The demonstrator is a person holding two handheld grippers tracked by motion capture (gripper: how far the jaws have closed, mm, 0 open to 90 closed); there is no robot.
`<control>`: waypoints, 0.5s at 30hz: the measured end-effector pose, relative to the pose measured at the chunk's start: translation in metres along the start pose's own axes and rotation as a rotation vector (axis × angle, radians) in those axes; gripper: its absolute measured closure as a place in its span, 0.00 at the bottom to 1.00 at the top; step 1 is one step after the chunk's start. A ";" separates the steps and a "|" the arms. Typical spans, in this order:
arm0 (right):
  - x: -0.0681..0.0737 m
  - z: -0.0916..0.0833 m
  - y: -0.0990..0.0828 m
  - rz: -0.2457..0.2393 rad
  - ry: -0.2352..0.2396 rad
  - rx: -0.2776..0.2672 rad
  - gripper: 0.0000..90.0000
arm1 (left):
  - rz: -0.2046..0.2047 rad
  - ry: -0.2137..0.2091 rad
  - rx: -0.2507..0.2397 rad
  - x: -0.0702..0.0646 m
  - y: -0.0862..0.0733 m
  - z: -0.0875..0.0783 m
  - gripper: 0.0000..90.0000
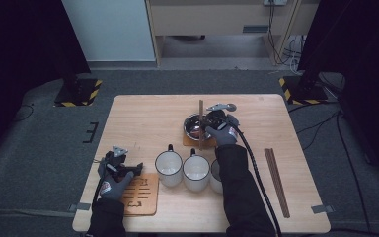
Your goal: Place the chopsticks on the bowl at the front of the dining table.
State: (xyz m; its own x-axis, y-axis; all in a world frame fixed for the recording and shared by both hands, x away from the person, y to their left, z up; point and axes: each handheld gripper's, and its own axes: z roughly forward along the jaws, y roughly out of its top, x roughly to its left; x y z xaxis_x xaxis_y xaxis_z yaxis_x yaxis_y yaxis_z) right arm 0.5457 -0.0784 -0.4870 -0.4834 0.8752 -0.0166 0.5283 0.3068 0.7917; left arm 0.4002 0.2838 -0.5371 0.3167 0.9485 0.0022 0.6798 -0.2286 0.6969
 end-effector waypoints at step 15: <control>-0.002 0.003 -0.002 -0.001 -0.019 0.005 0.49 | 0.000 0.000 0.000 0.000 0.000 0.000 0.00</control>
State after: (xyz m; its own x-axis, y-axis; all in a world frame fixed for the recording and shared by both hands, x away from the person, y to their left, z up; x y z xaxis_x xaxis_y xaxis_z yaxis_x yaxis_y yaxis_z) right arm 0.5483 -0.0797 -0.4902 -0.4707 0.8818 -0.0290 0.5311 0.3095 0.7887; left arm 0.4002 0.2838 -0.5371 0.3167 0.9485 0.0021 0.6798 -0.2285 0.6968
